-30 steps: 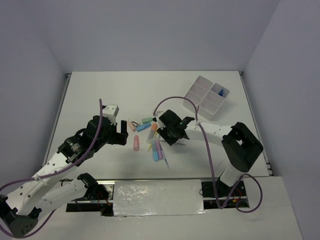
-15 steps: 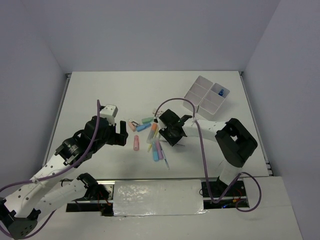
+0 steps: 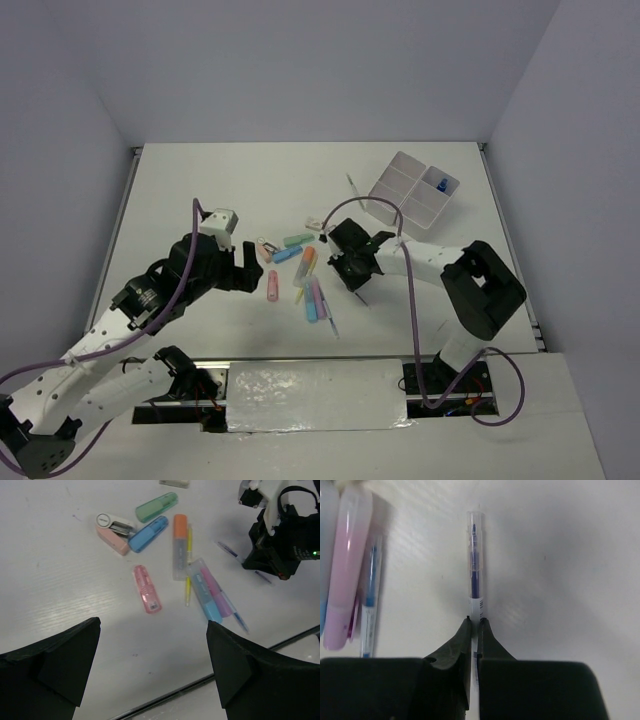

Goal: Sort the stationery into containers
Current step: Pick up the pen from the center of the board, then place the pen in the storage box.

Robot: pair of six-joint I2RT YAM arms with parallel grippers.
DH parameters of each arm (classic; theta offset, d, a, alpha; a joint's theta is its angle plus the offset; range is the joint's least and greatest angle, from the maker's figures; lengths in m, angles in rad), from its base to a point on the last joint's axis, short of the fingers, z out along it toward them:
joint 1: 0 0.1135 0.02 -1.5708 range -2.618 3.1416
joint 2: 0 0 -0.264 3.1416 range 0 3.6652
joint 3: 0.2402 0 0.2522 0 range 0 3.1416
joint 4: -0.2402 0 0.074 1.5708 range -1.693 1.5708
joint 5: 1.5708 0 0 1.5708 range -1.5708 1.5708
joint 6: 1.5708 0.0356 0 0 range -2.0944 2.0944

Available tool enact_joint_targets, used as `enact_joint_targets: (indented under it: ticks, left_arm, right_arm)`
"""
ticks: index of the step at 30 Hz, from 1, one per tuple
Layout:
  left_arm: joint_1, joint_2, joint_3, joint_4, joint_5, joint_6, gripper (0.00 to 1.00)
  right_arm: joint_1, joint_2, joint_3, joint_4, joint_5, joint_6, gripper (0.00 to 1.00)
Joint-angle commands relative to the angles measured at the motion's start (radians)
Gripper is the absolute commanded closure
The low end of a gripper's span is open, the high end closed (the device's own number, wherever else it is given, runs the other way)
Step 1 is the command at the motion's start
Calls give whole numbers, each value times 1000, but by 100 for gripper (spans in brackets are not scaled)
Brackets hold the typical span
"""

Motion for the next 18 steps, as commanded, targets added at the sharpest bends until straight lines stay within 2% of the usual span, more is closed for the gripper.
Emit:
enact_joint_targets:
  ticks: [1, 5, 9, 14, 18]
  left_arm:
    - [4, 13, 10, 113, 128, -75, 1]
    - [4, 33, 18, 240, 232, -165, 1]
    - [4, 74, 20, 500, 378, -227, 1]
    - [2, 151, 41, 691, 478, -285, 1]
    - [1, 189, 44, 819, 532, -328, 1]
  right_arm:
    - [-11, -131, -41, -17, -42, 23, 100]
    - [-43, -300, -74, 35, -132, 30, 100]
    - [-138, -537, -92, 81, -210, 107, 100]
    - [-290, -719, -126, 127, -358, 223, 100]
    - [-290, -813, -138, 138, -415, 262, 100]
